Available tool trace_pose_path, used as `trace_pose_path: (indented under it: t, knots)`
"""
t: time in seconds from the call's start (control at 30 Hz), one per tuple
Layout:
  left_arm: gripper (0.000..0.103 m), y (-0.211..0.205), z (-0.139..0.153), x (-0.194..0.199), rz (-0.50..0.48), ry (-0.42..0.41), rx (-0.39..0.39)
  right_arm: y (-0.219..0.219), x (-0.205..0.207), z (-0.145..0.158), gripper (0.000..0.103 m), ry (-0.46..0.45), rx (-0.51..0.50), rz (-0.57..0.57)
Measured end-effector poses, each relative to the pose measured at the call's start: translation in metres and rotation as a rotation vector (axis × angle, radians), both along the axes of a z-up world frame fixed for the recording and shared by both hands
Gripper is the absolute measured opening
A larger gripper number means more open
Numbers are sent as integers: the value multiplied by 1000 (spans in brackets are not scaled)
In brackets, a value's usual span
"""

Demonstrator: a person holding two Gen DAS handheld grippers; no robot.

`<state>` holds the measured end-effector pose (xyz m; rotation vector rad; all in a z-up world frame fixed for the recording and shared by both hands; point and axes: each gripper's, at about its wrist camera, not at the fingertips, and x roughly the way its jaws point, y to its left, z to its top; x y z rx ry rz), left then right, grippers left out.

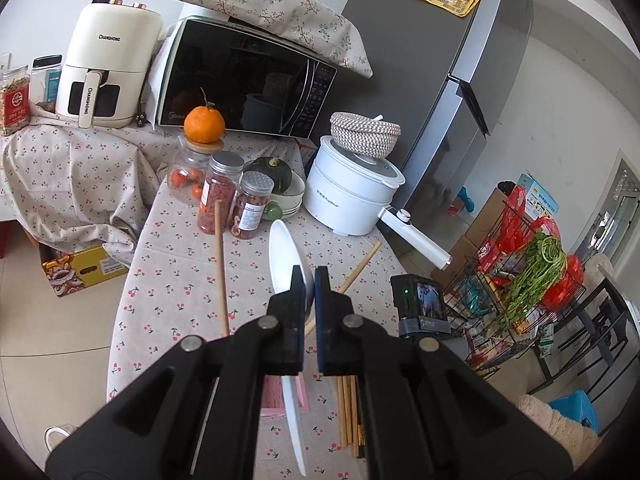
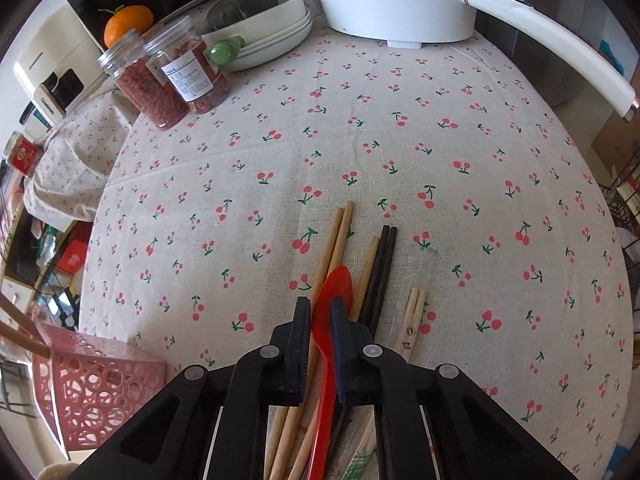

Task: Organize utensils
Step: 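Hold the white spoon over the basket with the left gripper while the right gripper grasps the red spoon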

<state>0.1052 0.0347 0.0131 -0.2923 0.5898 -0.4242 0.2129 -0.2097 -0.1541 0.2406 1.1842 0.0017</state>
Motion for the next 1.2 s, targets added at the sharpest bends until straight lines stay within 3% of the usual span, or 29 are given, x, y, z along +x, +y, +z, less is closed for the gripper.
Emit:
trace_pose_path:
  t: [0.3,0.53,0.63,0.67,0.7,0.77,1.07,1.2]
  knots:
    - [5,-2,-2,4,122,-227,58,-12,-17,29,2,-96,19,-30]
    - [5,-18,-20,15,137,-274,87,-10,-38,59,2,-186,78,32]
    - [5,-26,-25,15,132,-269,114,-7,-39,55,8,-167,95,69]
    - [5,-27,-25,15,128,-265,116,-8,-37,51,21,-149,93,76]
    - [5,-28,-24,14,124,-265,117,-8,-36,47,41,-134,84,79]
    - [5,-28,-22,11,119,-269,117,-9,-32,39,55,-126,58,85]
    - [5,-27,-21,10,105,-270,122,-3,0,19,51,-119,27,163]
    - [5,-26,-22,11,106,-269,114,0,8,5,48,-83,-37,164]
